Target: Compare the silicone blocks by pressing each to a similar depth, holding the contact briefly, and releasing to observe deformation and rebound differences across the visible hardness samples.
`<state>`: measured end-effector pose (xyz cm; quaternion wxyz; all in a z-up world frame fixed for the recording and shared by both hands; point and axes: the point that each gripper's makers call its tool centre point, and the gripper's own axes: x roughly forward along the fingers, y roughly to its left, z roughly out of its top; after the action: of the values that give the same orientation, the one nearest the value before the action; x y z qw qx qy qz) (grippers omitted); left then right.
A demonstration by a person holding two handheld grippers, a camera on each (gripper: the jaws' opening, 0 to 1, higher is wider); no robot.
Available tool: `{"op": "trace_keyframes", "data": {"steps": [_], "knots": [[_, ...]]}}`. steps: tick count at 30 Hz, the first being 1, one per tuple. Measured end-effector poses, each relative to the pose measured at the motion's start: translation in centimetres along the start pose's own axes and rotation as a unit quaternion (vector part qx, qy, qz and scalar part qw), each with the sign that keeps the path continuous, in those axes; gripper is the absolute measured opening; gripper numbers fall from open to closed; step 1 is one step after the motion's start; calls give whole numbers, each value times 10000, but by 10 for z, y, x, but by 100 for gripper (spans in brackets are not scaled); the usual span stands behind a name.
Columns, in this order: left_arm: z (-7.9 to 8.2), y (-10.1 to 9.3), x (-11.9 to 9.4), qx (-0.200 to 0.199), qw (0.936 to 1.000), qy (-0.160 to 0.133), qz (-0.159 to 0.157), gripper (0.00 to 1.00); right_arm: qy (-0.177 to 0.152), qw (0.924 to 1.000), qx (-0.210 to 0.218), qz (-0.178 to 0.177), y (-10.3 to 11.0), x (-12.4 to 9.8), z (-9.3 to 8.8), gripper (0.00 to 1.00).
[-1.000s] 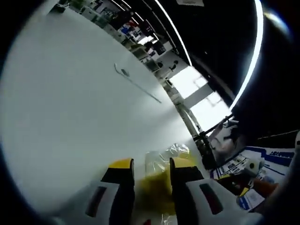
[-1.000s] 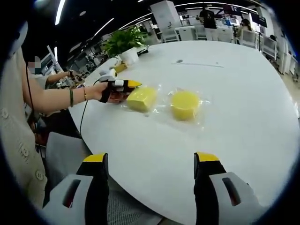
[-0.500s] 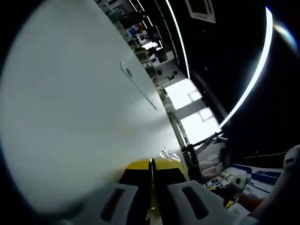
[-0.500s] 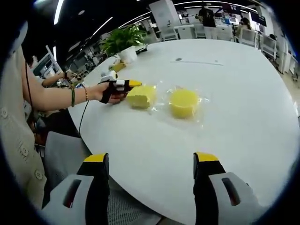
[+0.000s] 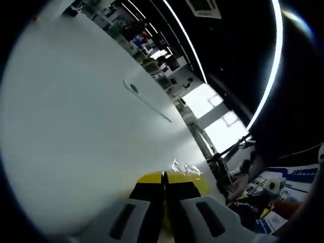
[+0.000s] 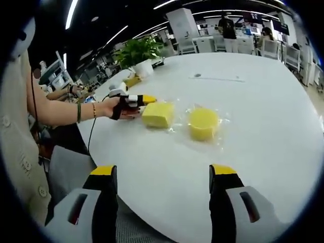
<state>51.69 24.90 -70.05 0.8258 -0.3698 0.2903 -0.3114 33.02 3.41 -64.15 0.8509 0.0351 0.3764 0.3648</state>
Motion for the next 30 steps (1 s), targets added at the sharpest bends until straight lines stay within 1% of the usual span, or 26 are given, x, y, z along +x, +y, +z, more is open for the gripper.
{"op": "trace_keyframes", "data": {"steps": [3,4,5,6,7,8,9,11,13,16,17,20,22,24,28,30], "knots": [[4,-9,-3,140,9999,-80,51,0,3,10000,-11,35,2,0,0,68],[5,-16,-5,236,9997,-83,25,0,-5,10000,-3,56,3,0,0,67],[6,-18,-6,317,9994,-122,106,0,2,10000,3,70,4,0,0,67],[7,-24,-7,400,9991,-134,90,0,4,10000,4,83,5,-1,0,67],[7,-28,-8,403,9991,-147,52,0,-10,9999,-6,107,7,-1,-1,66],[10,-30,-9,483,9985,-206,157,0,-17,9999,-8,117,7,-1,-1,66],[10,-33,-9,616,9977,-210,170,0,-29,9999,-3,134,8,-2,0,65],[10,-41,-10,657,9974,-230,177,0,-70,9999,-33,149,10,-3,1,65],[11,-50,-11,810,9963,-247,176,0,-101,9998,-36,167,11,-4,1,64],[12,-63,-12,916,9953,-270,172,0,-142,9997,-56,183,12,-7,2,63],[13,-68,-13,1067,9937,-298,180,0,-163,9996,-75,196,13,-8,2,63],[13,-83,-15,1137,9929,-296,186,0,-246,9994,-91,233,16,-11,3,62],[13,-91,-18,1017,9943,-268,176,0,-298,9991,-108,264,19,-13,4,63],[12,-98,-21,1118,9930,-283,239,0,-328,9989,-168,273,20,-15,6,63],[13,-110,-27,1209,9921,-270,195,0,-531,9975,-376,292,24,-21,15,62],[12,-115,-30,1364,9901,-232,225,0,-562,9972,-407,281,25,-24,17,62]]}}
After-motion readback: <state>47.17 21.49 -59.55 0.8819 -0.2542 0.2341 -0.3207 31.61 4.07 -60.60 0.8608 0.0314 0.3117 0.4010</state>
